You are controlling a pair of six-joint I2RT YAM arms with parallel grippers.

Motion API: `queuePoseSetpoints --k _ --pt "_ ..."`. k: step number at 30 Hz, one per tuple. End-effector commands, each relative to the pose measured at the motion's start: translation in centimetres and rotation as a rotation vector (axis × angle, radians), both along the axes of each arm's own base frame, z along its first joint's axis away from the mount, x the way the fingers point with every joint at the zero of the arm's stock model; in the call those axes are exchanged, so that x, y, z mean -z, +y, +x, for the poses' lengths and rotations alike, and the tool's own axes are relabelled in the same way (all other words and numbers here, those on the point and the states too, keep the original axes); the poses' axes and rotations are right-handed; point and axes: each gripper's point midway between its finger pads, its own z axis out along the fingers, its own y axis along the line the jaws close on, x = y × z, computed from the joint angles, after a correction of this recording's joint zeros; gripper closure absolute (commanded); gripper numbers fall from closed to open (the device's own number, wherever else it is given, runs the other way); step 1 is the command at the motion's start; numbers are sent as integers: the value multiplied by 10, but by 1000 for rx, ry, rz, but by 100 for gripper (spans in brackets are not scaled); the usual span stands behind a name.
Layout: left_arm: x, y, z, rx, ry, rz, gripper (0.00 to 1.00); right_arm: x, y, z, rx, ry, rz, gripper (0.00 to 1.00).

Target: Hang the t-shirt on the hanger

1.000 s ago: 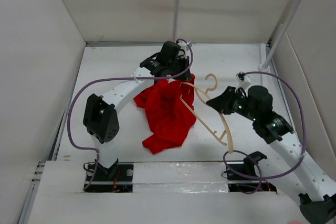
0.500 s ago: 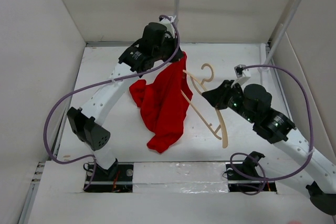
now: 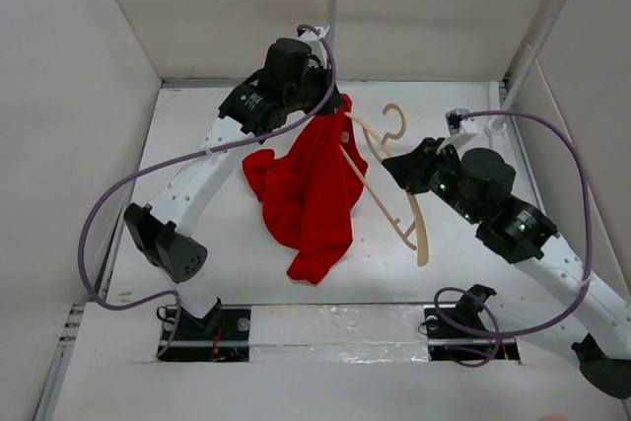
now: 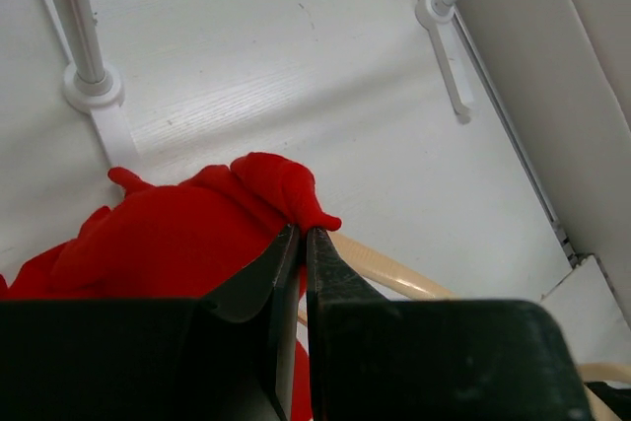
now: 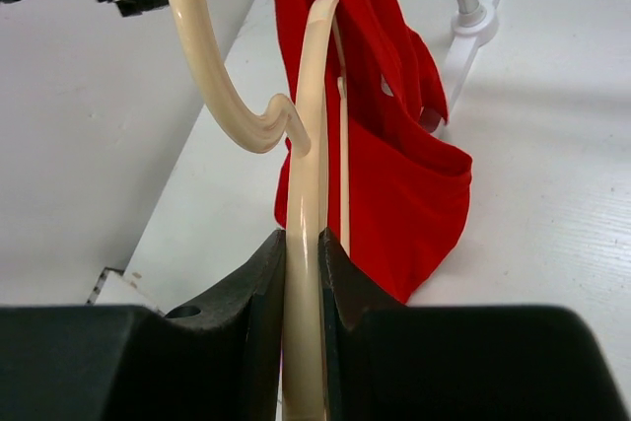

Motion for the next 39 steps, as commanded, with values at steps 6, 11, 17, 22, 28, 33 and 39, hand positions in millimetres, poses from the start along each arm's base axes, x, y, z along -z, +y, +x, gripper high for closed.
queuePoseSetpoints --k 6,11,17,22,28,33,39 --pt "-80 -18 -46 137 -99 -202 100 -53 34 46 14 -226 70 100" --pt "-95 -11 -60 145 -95 -237 100 -74 47 65 38 -348 144 100" --pt "-110 2 -77 121 -79 -285 100 -76 54 89 135 -418 235 100" --pt "-102 5 -90 137 -27 -292 100 -77 73 106 141 -444 272 100" --pt "-91 24 -92 46 0 -259 96 -83 80 116 156 -480 283 100" --pt "-107 40 -83 -49 -45 -254 60 -93 77 110 143 -513 301 100" --pt "-133 64 -55 -211 -120 -307 46 -104 73 101 126 -547 315 100"
